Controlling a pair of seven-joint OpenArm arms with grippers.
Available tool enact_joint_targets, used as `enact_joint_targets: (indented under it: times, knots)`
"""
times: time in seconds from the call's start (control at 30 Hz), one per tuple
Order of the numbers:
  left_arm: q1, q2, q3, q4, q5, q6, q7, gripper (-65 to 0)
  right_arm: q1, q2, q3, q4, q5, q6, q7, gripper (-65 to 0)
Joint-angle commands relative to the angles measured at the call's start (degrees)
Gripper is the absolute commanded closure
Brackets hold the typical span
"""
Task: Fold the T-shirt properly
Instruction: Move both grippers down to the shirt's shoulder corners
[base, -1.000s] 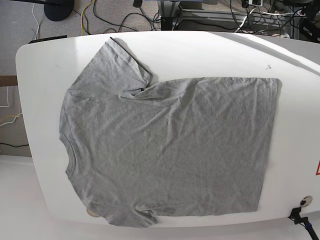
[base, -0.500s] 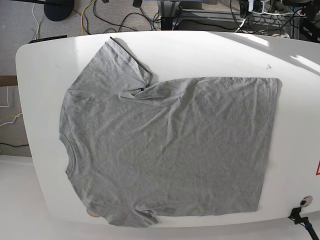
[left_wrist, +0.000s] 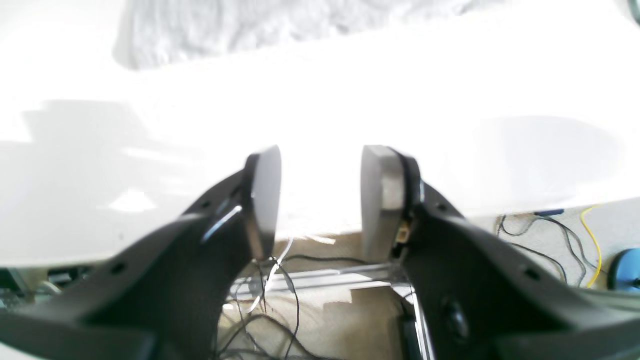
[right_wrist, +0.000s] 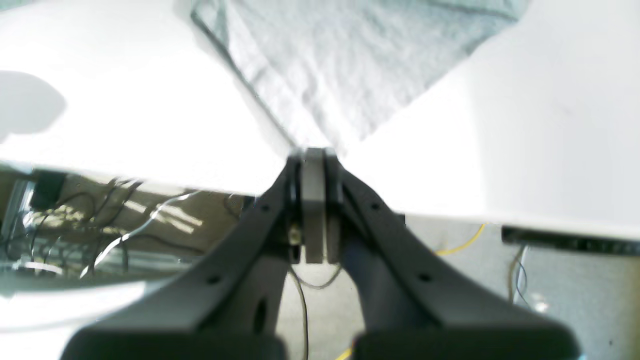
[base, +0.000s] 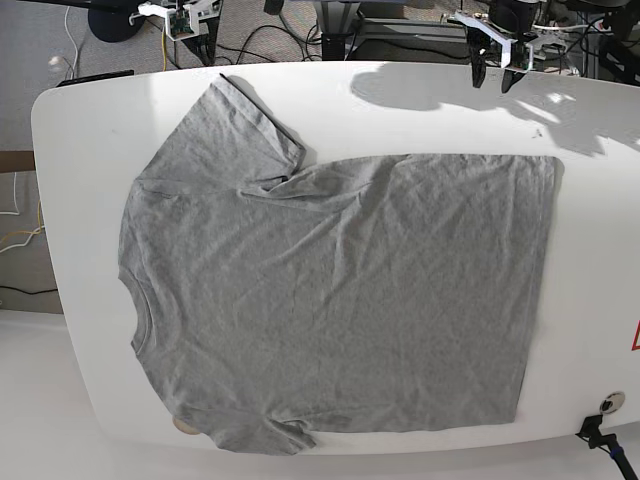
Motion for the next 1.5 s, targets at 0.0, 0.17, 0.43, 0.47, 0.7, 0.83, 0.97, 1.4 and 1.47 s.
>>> enact_joint_targets:
  times: [0.0,0.17,0.43,0.47,0.7,0.83,0.97,1.4,1.47]
  knots:
    - [-1.5,-0.2,-0.8,0.9,-0.2,0.2,-1.4,-24.5,2.1,0.2,0.1,0.8,0.2,0.1,-0.2,-0.1]
    - [-5.9,0.0,-4.2,0.8,-0.2,0.2,-1.3,-24.6,7.1,0.2,0.1,0.8,0.2,0.1,-0.6,0.0]
    - [-10.4,0.1,-6.3,0.7,-0.2,0.1,-0.6,-24.6,10.2,0.1,-0.2,0.8,9.2,0.1,-5.2,-0.3]
    - [-10.9,0.1,-6.3,0.7,-0.3,0.1,0.4,-24.7,11.3,0.2,-0.1,0.8,12.2,0.2,-7.9,-0.3]
    - [-13.2,-0.8,-9.4,0.6,-11.2,0.1,6.3,-40.0,12.9,0.2,3.2,0.7,23.6,0.2,-15.1,-25.6]
    - [-13.6,-3.1,-11.0,0.6,-14.9,0.1,6.5,-40.0,13.0,0.2,3.3,0.7,28.8,0.2,-15.7,-39.4]
    - [-13.6,-4.8,-11.1,0.5,-20.7,0.1,6.7,-40.1,12.9,0.3,3.4,0.6,36.1,0.2,-18.0,-39.6]
    - [-15.0,-5.0,-12.3,-0.1,-25.8,-1.9,12.7,-40.1,16.0,0.1,15.2,-1.6,54.9,0.2,-34.9,-39.6]
    - [-15.0,-5.0,-12.3,-0.1,-25.8,-1.9,12.7,-40.1,16.0,0.2,15.4,-2.3,56.2,0.2,-34.9,-39.6]
